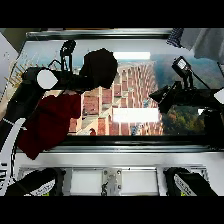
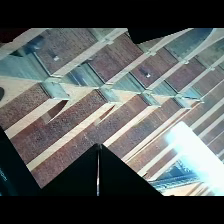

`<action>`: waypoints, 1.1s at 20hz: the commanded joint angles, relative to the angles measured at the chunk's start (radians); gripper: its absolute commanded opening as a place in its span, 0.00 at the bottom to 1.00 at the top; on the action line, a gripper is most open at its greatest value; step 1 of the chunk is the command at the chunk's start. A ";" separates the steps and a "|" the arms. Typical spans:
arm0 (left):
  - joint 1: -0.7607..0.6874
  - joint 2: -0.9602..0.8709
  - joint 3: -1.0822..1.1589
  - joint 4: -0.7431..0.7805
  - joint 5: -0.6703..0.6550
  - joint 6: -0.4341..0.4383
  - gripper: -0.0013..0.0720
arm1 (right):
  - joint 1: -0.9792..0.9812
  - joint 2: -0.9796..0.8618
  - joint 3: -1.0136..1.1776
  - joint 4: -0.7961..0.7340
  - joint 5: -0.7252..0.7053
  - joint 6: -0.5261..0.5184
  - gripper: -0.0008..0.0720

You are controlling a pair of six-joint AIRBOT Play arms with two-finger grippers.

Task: Fold the clothes and pants, and hang the long-sleeved shirts on hangers.

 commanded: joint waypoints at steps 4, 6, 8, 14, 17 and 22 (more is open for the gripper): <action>0.000 -0.001 0.000 0.000 0.000 0.000 0.04 | 0.001 0.001 0.001 0.000 0.000 0.000 0.05; 0.000 -0.001 0.000 0.000 0.000 0.000 0.04 | 0.001 0.001 0.001 0.000 0.000 0.000 0.05; 0.000 -0.001 0.000 0.000 0.000 0.000 0.04 | 0.001 0.001 0.001 0.000 0.000 0.000 0.05; 0.000 -0.001 0.000 0.005 0.035 0.006 0.04 | 0.001 0.001 0.001 0.000 0.000 0.000 0.05; 0.034 0.000 0.034 0.197 -0.026 0.069 1.00 | 0.001 0.001 0.001 0.000 0.000 0.000 0.05; 0.214 0.026 -0.087 0.517 -0.248 -0.104 1.00 | 0.001 0.001 0.001 0.000 0.000 0.000 0.05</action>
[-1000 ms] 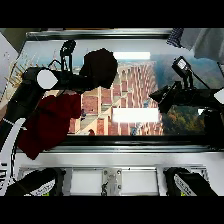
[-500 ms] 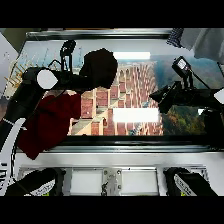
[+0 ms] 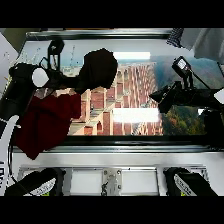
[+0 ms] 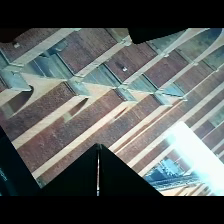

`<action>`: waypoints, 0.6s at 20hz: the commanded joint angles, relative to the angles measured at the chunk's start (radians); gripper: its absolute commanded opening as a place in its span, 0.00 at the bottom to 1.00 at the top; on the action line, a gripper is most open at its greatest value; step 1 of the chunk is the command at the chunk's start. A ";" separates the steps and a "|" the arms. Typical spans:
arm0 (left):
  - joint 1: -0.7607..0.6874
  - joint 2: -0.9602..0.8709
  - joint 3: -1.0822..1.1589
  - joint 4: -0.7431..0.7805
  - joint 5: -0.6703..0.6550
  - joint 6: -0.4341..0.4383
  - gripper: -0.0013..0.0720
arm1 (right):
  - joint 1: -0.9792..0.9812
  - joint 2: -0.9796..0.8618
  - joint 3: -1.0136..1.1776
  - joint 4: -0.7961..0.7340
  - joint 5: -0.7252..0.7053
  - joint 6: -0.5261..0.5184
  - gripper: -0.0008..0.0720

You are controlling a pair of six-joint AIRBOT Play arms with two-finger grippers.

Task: Fold the clothes and pants, and hang the long-sleeved shirts on hangers.

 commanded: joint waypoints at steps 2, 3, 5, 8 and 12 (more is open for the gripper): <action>0.184 0.036 -0.225 0.092 -0.018 -0.122 1.00 | 0.001 0.001 0.001 0.000 0.000 0.000 0.05; 0.224 0.034 -0.294 0.034 0.040 -0.122 1.00 | 0.001 0.000 0.001 0.000 0.000 0.000 0.05; 0.273 -0.001 -0.390 -0.044 0.128 -0.123 1.00 | 0.001 0.000 0.001 0.000 0.000 0.000 0.05; 0.274 -0.089 -0.455 -0.071 0.198 -0.126 1.00 | 0.001 0.001 0.001 0.000 0.000 0.000 0.05; 0.218 -0.186 -0.429 -0.070 0.225 -0.157 0.64 | 0.001 0.000 0.001 0.000 0.000 0.000 0.05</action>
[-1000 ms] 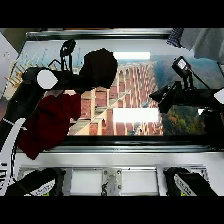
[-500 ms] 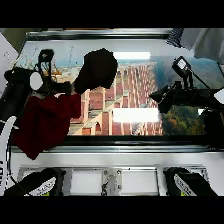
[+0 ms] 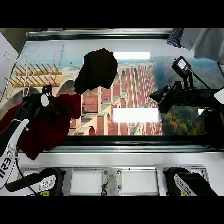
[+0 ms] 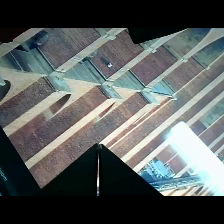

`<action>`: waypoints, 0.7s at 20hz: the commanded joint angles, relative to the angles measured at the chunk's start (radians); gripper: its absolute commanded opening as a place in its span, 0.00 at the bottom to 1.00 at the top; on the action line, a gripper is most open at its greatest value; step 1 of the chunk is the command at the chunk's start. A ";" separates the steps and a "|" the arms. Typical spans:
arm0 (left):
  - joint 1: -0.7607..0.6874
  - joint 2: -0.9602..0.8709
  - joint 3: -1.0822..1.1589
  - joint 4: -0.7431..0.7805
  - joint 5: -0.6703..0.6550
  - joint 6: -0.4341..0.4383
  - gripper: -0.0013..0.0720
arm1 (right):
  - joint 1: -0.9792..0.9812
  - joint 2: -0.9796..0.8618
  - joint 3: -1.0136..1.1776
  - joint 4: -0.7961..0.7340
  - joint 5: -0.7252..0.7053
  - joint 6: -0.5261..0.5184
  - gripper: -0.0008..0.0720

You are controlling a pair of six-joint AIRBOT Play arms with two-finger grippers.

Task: Fold the clothes and pants, and hang the long-sleeved shirts on hangers.

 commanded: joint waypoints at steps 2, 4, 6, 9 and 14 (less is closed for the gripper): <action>-0.050 -0.068 0.050 -0.034 0.032 -0.024 0.05 | 0.001 0.000 0.001 0.000 0.000 0.000 0.05; -0.112 -0.053 0.151 -0.112 0.015 0.011 0.04 | 0.001 0.000 0.001 0.001 -0.011 0.000 0.05; -0.215 -0.026 0.254 -0.222 0.032 0.061 0.04 | 0.001 0.000 0.001 0.000 -0.014 0.000 0.05; -0.426 -0.033 0.437 -0.249 0.130 0.073 0.04 | 0.001 0.001 0.001 0.056 -0.009 0.001 0.05; -0.664 -0.226 0.821 -0.249 0.254 0.073 0.04 | -0.058 0.020 0.001 0.028 -0.221 0.132 0.05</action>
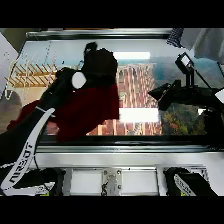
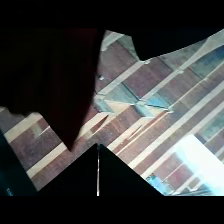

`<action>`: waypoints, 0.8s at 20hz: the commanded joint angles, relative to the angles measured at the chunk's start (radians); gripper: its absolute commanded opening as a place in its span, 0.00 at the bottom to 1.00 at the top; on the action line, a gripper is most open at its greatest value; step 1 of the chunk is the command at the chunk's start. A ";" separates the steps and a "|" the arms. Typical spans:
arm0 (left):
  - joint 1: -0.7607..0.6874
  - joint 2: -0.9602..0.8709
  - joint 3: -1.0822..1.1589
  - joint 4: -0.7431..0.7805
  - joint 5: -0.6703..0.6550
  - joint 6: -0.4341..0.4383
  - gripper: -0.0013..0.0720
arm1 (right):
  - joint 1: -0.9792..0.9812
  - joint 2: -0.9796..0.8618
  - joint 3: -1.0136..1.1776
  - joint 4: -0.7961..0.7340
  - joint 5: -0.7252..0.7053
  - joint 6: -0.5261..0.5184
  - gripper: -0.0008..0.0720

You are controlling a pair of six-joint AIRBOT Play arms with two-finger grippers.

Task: Fold the clothes and pants, and hang the long-sleeved shirts on hangers.

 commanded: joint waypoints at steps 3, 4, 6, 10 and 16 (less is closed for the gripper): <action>-0.164 -0.232 0.423 -0.014 0.056 0.027 0.07 | -0.176 0.037 0.001 -0.069 -0.320 0.270 0.05; -0.163 -0.261 0.463 -0.002 0.048 0.046 0.50 | -0.226 0.038 0.001 -0.069 -0.307 0.311 0.05; -0.119 -0.283 0.510 0.037 -0.040 0.043 0.95 | -0.304 0.037 0.000 -0.070 -0.208 0.334 0.06; 0.079 -0.234 0.436 0.071 -0.318 0.043 0.95 | -0.381 0.024 -0.043 -0.070 0.020 0.335 0.18; 0.408 -0.054 -0.037 0.071 -0.386 0.065 0.95 | -0.378 -0.002 -0.348 -0.069 0.058 0.413 0.62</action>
